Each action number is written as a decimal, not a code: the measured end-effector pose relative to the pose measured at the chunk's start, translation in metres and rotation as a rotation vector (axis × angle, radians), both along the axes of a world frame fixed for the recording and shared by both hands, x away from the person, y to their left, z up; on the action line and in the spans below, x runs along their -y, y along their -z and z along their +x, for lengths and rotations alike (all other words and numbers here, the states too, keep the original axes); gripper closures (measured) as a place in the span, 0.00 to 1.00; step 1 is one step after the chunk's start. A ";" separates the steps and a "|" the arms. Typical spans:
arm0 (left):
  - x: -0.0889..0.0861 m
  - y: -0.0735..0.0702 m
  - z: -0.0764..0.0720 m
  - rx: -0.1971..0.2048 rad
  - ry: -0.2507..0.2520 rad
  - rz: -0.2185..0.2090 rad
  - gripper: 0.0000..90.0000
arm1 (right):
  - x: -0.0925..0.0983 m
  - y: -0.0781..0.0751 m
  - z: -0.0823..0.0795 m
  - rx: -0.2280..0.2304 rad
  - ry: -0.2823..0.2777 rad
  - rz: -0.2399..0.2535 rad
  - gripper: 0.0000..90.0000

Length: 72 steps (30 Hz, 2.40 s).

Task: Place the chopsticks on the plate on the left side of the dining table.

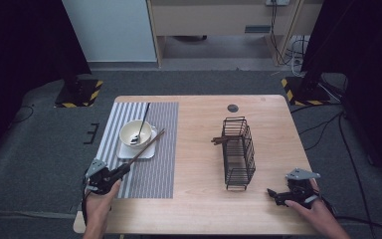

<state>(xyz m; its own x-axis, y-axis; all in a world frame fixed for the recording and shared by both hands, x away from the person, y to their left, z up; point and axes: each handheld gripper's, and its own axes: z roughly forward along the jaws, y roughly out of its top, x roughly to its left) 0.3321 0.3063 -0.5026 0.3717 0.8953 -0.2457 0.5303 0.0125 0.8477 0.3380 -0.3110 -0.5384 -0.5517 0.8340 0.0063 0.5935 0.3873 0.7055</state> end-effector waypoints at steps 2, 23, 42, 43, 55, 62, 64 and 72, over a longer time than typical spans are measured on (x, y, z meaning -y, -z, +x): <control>0.000 0.001 0.001 -0.005 0.004 0.002 0.93 | 0.000 0.000 0.000 0.000 0.000 0.000 0.00; 0.000 0.014 0.006 -0.112 0.039 0.017 0.92 | 0.000 0.000 0.000 0.000 0.000 0.000 0.00; 0.003 0.022 0.010 -0.194 0.069 0.052 0.92 | 0.000 0.000 0.000 0.000 0.000 0.000 0.00; 0.003 0.023 0.010 -0.200 0.071 0.052 0.92 | 0.000 0.000 0.000 0.000 0.000 0.000 0.00; 0.007 0.026 0.012 -0.237 0.073 0.058 0.92 | 0.000 0.000 0.000 0.001 0.001 0.001 0.00; 0.007 0.027 0.012 -0.241 0.071 0.048 0.92 | 0.000 0.000 0.000 0.001 0.002 0.001 0.00; 0.007 0.027 0.012 -0.242 0.071 0.047 0.92 | 0.000 0.000 0.000 0.001 0.002 0.001 0.00; 0.007 0.028 0.012 -0.246 0.068 0.035 0.91 | 0.000 0.000 0.000 0.001 0.002 0.001 0.00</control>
